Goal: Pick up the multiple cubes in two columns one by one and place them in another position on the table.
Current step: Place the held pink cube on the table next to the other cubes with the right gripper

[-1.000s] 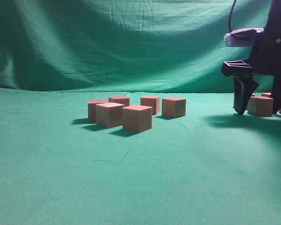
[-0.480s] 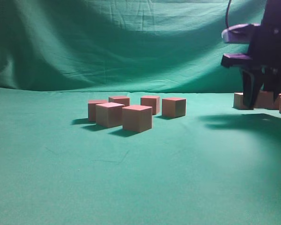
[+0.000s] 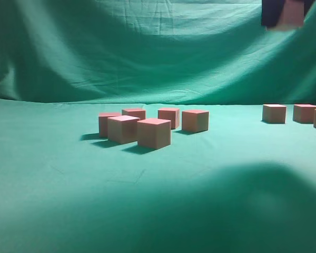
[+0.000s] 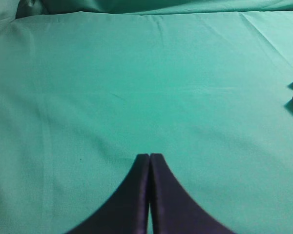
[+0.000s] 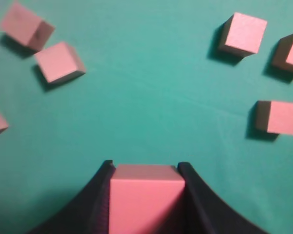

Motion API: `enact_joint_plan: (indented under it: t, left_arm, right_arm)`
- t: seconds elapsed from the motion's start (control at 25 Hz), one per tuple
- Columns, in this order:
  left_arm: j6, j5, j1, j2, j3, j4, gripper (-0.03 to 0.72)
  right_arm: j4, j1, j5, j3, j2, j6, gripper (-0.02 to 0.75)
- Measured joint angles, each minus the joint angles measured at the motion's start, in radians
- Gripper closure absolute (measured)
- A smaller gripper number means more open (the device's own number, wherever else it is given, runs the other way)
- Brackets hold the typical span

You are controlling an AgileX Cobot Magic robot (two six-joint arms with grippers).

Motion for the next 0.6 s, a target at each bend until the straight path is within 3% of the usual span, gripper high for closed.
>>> enact_joint_plan:
  t: [0.32,0.6]
  left_arm:
    - [0.0,0.0,0.0,0.0,0.0,0.0,0.688]
    - [0.0,0.0,0.0,0.0,0.0,0.0,0.688]
  right_arm:
    - [-0.011,0.246,0.058,0.105,-0.136,0.078,0.479]
    - [-0.068,0.448,-0.151,0.303,-0.151,0.254,0.479]
